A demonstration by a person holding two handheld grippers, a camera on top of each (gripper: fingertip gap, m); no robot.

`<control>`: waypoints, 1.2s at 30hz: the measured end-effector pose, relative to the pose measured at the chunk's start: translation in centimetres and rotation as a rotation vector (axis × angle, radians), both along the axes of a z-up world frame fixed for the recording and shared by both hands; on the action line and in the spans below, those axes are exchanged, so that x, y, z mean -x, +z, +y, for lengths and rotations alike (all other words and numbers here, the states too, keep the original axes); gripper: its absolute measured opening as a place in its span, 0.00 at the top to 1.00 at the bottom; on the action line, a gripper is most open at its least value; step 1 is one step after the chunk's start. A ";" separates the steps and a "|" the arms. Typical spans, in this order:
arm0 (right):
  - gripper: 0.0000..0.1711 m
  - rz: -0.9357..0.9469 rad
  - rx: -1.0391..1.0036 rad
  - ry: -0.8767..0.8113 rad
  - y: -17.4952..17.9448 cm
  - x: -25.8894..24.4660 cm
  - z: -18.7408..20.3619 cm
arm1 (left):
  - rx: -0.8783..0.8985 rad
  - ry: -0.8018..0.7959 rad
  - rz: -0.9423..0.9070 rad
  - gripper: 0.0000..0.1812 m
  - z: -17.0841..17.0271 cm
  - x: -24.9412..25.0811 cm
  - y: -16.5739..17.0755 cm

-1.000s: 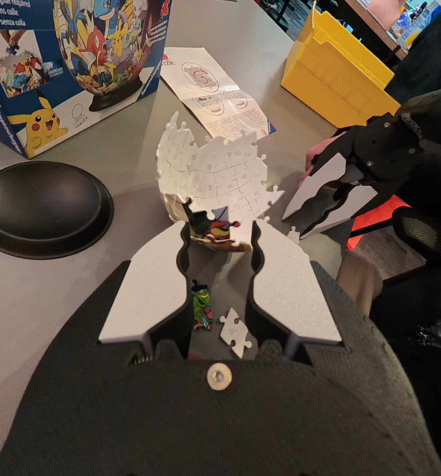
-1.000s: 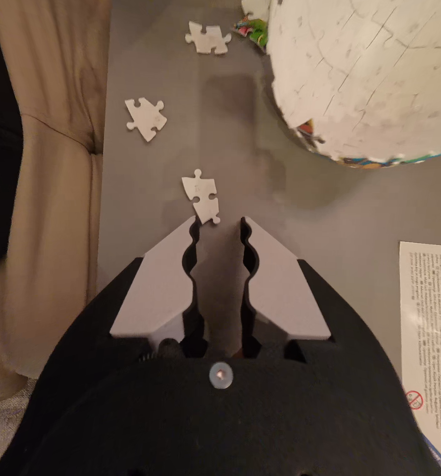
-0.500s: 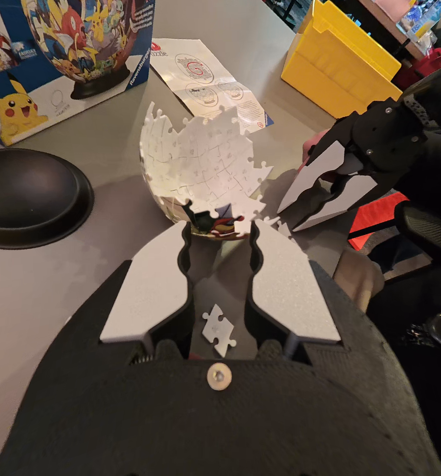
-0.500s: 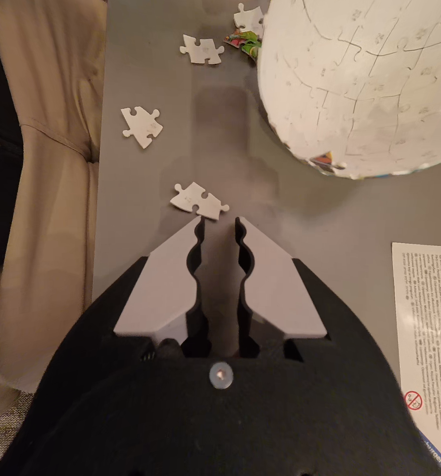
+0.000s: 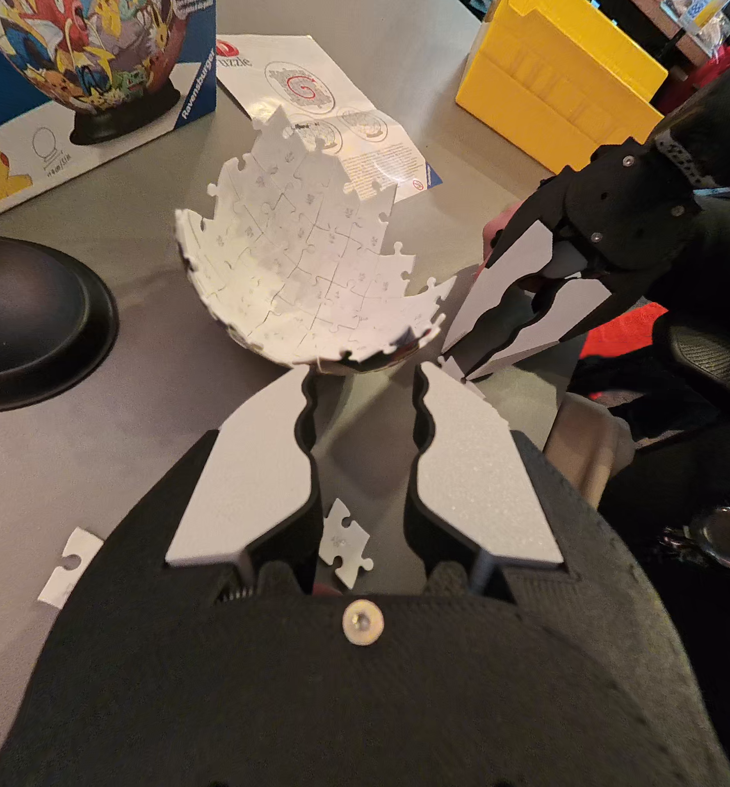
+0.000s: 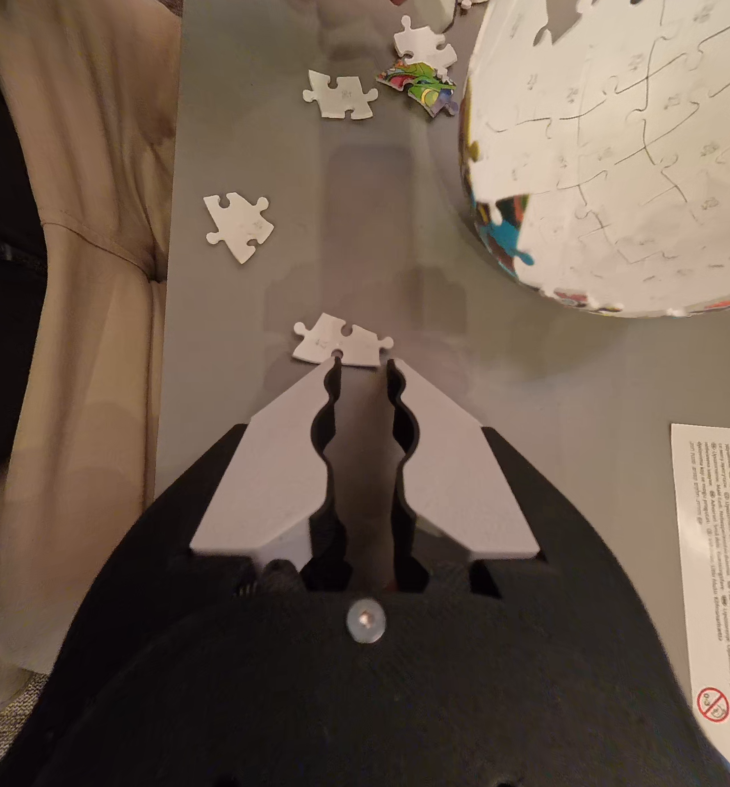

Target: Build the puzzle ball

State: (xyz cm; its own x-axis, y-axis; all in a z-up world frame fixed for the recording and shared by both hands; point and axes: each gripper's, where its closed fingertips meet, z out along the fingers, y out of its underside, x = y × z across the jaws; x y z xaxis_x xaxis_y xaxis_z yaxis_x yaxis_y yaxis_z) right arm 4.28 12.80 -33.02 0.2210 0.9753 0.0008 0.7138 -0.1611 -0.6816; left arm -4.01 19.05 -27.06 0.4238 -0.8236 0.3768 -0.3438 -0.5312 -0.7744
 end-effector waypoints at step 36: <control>0.80 -0.073 0.022 -0.117 -0.1 0.3 -0.1 | -0.120 -0.034 0.075 0.77 -0.7 2.1 0.3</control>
State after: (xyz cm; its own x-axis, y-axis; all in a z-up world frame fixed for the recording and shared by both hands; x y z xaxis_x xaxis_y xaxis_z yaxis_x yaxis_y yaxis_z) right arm 3.93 12.72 -33.08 0.3337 0.9427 -0.0003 0.7368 -0.2610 -0.6237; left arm -6.08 18.31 -26.73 0.4182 -0.8753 0.2426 -0.4196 -0.4230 -0.8031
